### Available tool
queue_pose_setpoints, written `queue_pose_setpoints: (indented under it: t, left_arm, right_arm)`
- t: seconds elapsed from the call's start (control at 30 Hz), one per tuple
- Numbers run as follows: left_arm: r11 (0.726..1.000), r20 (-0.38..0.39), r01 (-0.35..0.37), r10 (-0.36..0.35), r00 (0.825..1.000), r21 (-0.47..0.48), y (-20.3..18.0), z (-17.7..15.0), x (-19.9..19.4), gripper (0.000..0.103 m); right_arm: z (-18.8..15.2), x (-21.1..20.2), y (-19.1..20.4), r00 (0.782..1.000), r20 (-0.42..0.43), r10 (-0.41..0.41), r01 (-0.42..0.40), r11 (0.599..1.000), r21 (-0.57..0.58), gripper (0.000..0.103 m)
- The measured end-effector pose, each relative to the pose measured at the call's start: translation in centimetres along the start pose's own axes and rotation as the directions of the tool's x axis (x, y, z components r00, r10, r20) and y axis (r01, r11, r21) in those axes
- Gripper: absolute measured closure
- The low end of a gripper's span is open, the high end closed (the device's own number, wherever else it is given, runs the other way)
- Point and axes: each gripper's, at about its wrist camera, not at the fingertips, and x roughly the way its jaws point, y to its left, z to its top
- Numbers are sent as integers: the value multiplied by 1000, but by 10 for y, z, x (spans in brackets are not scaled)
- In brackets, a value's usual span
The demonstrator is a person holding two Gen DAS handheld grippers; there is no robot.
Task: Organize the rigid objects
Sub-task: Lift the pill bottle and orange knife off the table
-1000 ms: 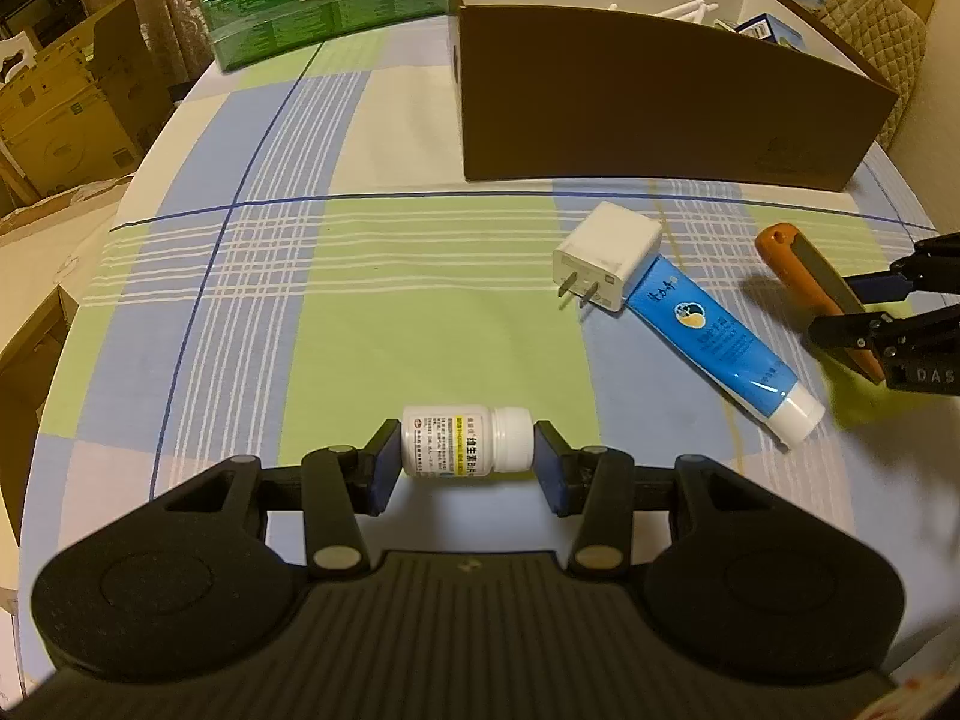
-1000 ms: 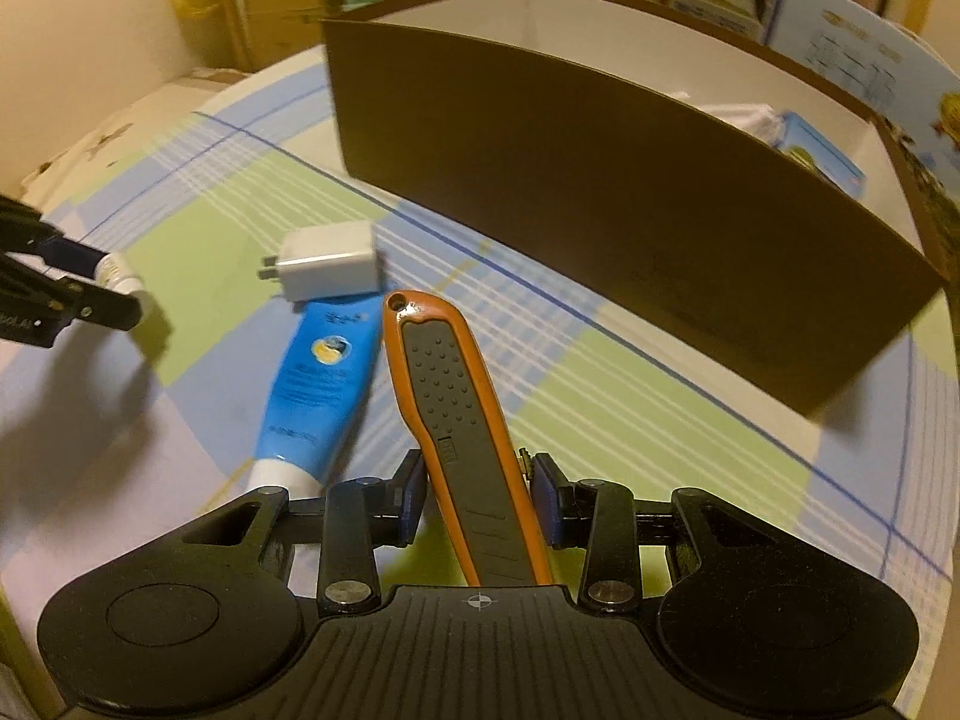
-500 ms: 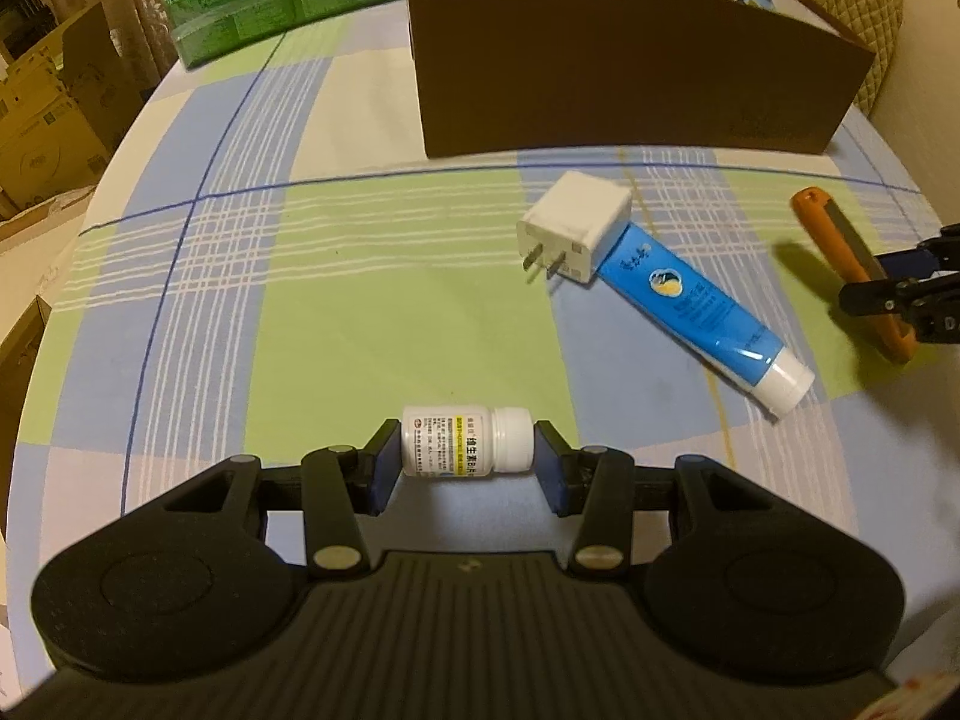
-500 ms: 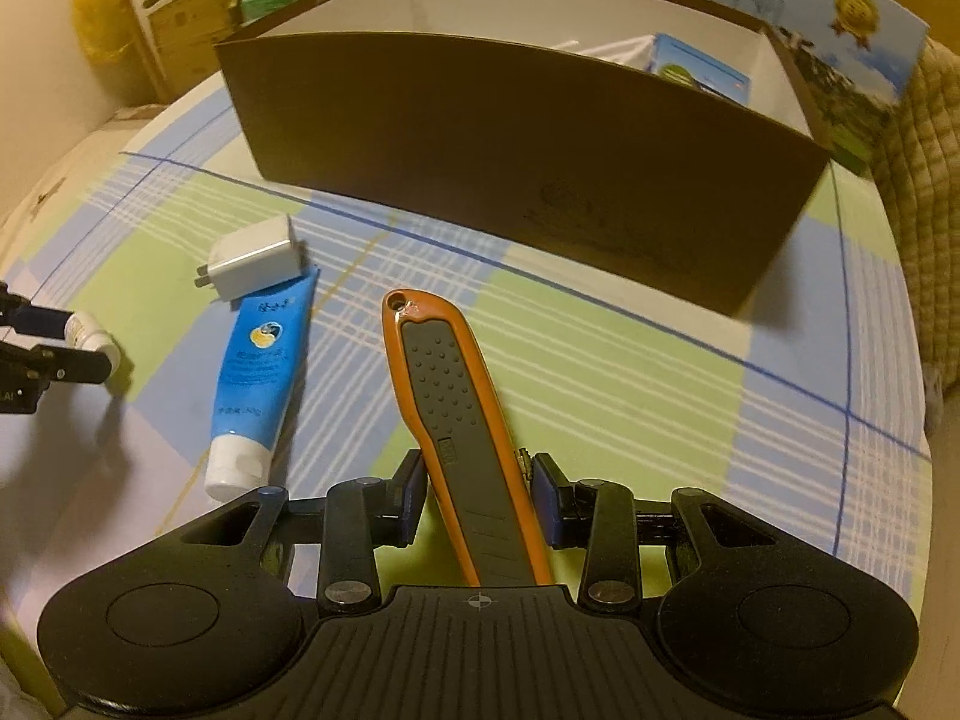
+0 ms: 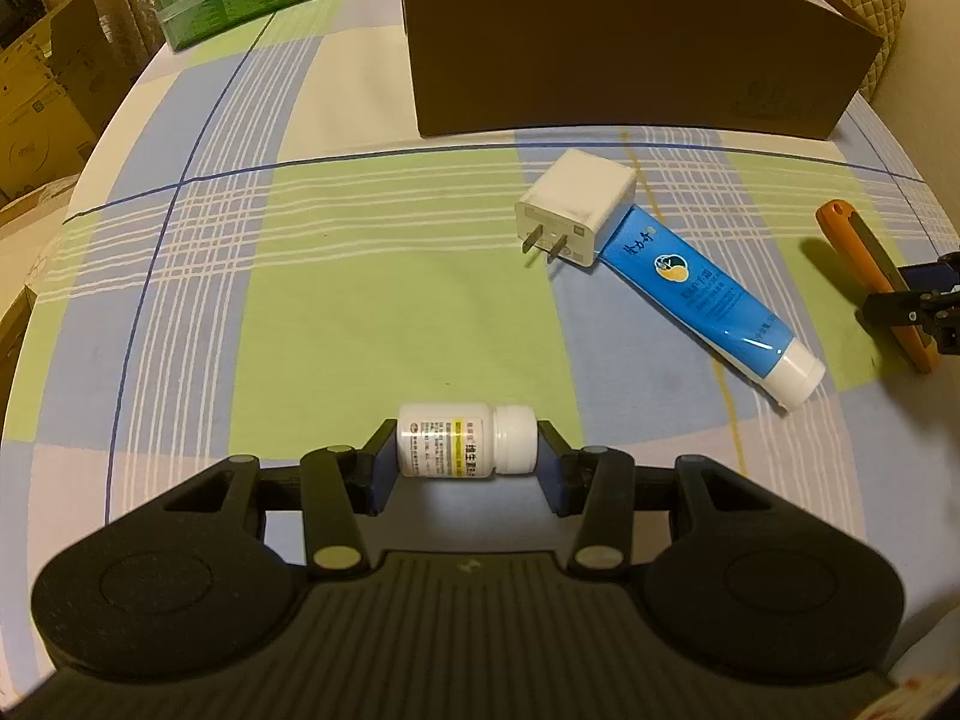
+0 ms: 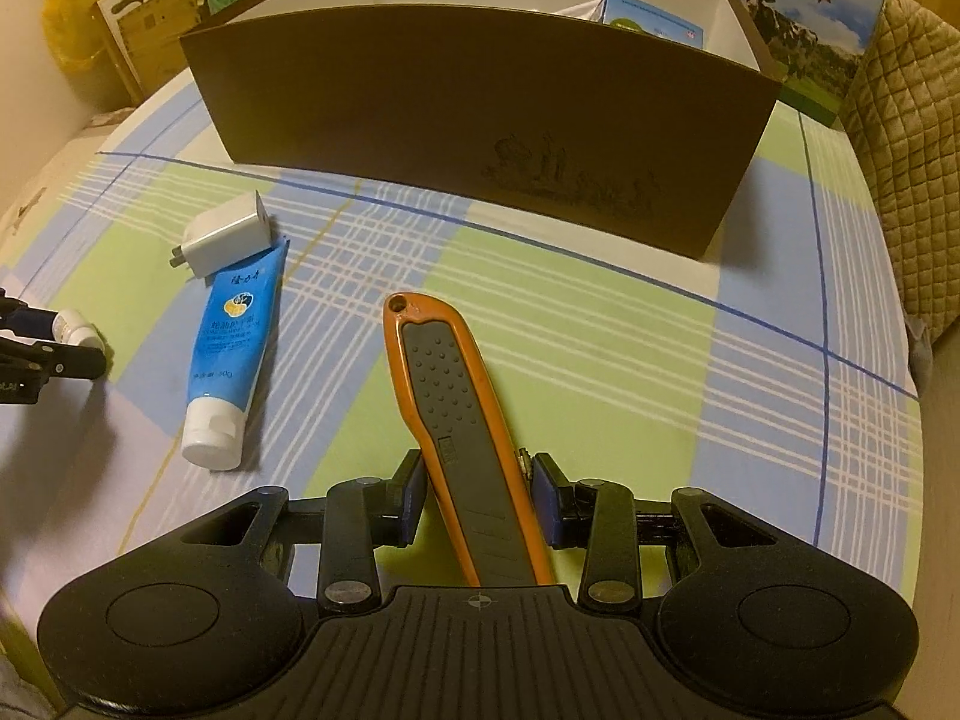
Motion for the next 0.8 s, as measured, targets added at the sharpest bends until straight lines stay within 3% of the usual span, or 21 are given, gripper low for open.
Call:
queue_pose_setpoints:
  t: [0.8]
  left_arm:
    - [999, 31, -17, 16, 999, 37, 0, 7, -11, 62]
  right_arm:
    - [0, -2, -3, 1000, 9, -1, 1, 1000, -6, 69]
